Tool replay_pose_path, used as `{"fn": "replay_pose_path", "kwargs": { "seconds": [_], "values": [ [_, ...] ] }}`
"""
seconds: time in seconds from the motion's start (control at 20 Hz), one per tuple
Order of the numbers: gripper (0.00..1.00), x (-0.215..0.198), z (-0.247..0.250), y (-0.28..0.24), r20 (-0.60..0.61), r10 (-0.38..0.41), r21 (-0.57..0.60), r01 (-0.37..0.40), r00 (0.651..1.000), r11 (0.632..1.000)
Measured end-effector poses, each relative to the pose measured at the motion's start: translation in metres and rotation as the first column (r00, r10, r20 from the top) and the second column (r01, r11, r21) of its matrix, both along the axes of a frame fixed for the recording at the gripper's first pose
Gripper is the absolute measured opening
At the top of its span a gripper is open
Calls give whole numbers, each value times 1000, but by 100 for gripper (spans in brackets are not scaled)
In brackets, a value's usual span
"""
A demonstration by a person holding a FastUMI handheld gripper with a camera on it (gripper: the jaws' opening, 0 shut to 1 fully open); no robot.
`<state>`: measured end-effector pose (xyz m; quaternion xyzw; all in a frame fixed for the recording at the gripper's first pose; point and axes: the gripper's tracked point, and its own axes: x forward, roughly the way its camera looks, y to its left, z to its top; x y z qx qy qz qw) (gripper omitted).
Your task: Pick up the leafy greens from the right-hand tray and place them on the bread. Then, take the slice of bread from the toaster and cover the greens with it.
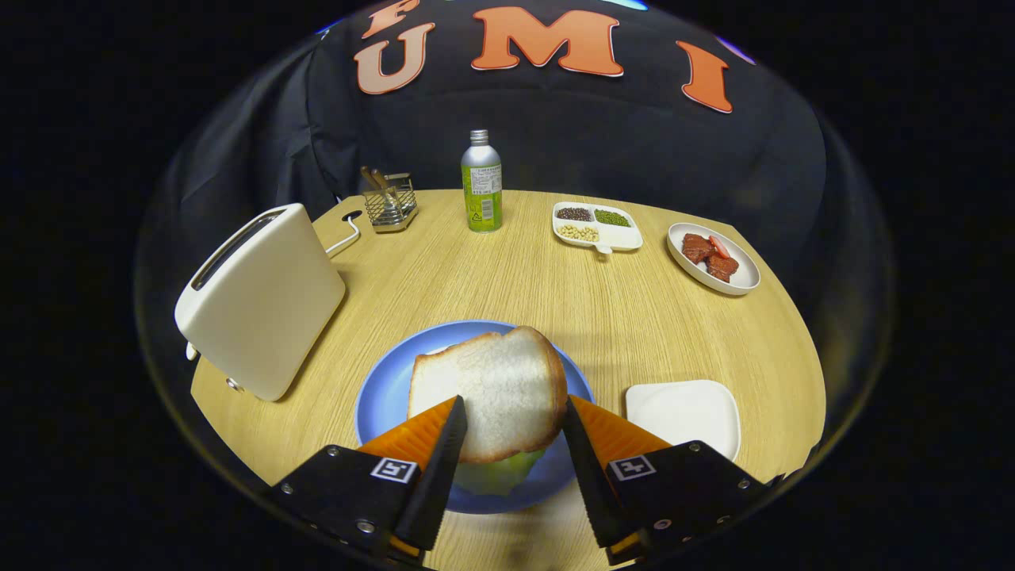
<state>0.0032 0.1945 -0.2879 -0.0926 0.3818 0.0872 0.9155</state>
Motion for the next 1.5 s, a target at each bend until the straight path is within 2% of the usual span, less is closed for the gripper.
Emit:
{"fn": "replay_pose_path", "kwargs": {
  "seconds": [0.15, 0.3, 0.6, 1.0, 1.2, 1.5],
  "values": [
    [90, -1, 0, 0, -7, 6, -2, -6, 1000, 1000],
    [98, -1, 2, -4, -5, 4, -10, -4, 1000, 1000],
    [98, 8, 33, -20, 55, -5, -14, 6, 998, 1000],
    [98, 29, 107, -54, 189, -45, 11, 44, 981, 999],
    [98, 37, 146, -71, 264, -70, 27, 65, 962, 997],
    [97, 45, 213, -92, 394, -107, 65, 88, 913, 994]
  ]
}}
